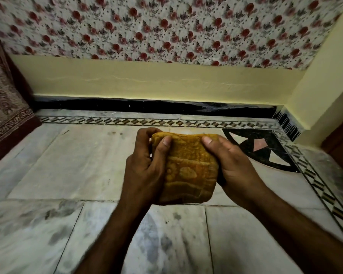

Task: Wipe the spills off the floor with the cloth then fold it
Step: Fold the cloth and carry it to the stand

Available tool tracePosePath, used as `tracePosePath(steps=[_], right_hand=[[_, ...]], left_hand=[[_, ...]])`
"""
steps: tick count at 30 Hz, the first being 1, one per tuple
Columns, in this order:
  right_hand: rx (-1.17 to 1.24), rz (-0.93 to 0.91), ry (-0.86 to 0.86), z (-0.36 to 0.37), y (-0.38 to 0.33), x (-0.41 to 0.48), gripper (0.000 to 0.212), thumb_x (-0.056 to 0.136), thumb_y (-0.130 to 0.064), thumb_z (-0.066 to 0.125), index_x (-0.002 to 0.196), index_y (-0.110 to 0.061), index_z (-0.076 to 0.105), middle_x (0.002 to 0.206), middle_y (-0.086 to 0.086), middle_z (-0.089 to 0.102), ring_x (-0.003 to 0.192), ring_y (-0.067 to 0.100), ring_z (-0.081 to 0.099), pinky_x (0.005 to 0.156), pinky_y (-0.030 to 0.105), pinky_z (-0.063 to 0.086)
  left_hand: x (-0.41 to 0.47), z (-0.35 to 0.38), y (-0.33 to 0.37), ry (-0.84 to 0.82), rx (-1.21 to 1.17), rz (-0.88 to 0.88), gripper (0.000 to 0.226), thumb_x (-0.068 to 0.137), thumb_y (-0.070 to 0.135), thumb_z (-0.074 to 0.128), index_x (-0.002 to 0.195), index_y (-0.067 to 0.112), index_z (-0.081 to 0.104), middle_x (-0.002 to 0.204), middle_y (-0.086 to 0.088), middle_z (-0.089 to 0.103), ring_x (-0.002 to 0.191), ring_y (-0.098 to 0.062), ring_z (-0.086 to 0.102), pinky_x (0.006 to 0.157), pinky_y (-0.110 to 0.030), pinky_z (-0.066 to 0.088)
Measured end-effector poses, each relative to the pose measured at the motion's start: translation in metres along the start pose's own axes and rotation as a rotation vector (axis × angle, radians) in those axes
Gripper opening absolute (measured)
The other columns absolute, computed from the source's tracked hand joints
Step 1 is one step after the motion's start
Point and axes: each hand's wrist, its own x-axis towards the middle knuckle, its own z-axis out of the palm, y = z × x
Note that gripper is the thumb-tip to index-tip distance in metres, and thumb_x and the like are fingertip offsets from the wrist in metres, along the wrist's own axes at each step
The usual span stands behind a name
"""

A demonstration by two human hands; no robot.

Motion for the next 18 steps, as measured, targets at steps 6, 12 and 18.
tracePosePath(steps=[6,12,18], right_hand=[[0.057,0.155,-0.102,0.005,0.023,-0.007,0.048,0.081,-0.027,0.070,0.127,-0.020,0.059,0.117,0.005,0.075,0.107,0.025,0.073,0.090,0.048,0.061],[0.171,0.094,0.077,0.009,0.031,0.012,0.045,0.086,-0.013,0.068,0.129,-0.011,0.055,0.115,0.019,0.074,0.101,0.036,0.074,0.077,0.042,0.065],[0.178,0.160,-0.003,0.014,0.038,0.027,0.055,0.081,-0.013,0.071,0.133,-0.020,0.054,0.118,0.012,0.074,0.105,0.033,0.073,0.081,0.047,0.064]], left_hand=[[-0.003,-0.002,-0.014,0.034,-0.146,-0.183,0.014,0.097,0.046,0.055,0.107,0.039,0.047,0.079,-0.002,0.071,0.070,-0.012,0.072,0.063,-0.035,0.056],[-0.006,-0.019,-0.033,-0.266,-0.560,-0.406,0.039,0.086,0.020,0.069,0.120,0.032,0.053,0.113,-0.008,0.074,0.096,-0.031,0.073,0.076,-0.043,0.060],[0.007,-0.031,-0.058,-0.329,-0.614,-0.371,0.071,0.071,0.000,0.080,0.133,0.031,0.062,0.131,0.009,0.066,0.111,-0.025,0.070,0.080,-0.035,0.059]])
